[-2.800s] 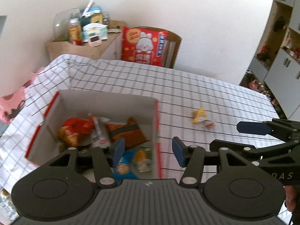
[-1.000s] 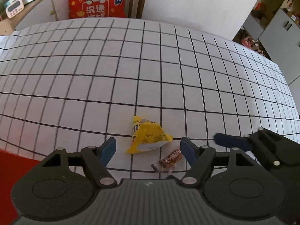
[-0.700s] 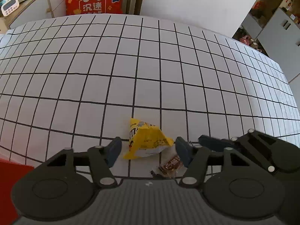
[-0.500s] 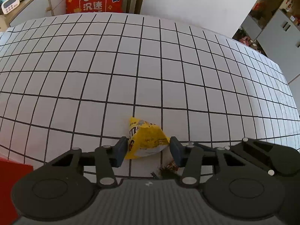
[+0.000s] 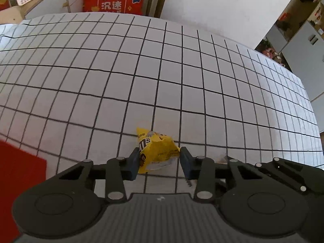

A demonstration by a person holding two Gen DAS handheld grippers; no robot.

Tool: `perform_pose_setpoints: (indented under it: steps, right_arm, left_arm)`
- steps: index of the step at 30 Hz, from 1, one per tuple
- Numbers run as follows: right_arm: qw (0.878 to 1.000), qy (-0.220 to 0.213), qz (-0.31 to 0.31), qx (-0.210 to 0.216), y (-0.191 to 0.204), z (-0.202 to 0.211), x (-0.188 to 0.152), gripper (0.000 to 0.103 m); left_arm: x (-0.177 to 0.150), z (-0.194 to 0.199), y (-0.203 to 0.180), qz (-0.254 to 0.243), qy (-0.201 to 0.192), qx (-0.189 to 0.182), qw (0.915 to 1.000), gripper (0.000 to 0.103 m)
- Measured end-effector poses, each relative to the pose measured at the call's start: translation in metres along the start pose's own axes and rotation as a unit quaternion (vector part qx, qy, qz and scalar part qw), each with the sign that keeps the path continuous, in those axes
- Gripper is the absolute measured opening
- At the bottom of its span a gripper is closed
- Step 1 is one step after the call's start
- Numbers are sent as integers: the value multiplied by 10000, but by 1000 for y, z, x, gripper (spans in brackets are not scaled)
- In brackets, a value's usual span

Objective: Organize snacks
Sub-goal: 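Carry the yellow packet and brown packet with both tools over the box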

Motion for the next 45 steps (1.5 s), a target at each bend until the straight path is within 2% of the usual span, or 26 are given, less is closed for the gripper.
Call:
perform_pose_setpoints:
  steps: [7,25,36,45]
  right_arm:
    - [9999,-37,-110,128,3,35,1,29]
    - [9977,-420,-131,513,35,145,-4,29]
    - [9949,-639,75,782,76,182,-2,29]
    - [9920,-703,317,1003,121,190,7,29]
  left_arm:
    - [-18,41,-4,28,-74,32,10000,40]
    - [-83,175,-25,-111,-705,106,9974,40]
    - [-113,228,-6,-124,-902,211,9956,40]
    - [-131,259,30,49,-1022,283,9944,40]
Point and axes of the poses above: each gripper's, at about its wrist camera, not at the fingertips, and z roughly against the way its jaws point, y to its left, x to its top, the point moved 2 cm from there along -z, roughly the way its jaws point, and after that the axes turned 9 degrees about -x, right-handed, at the moved point
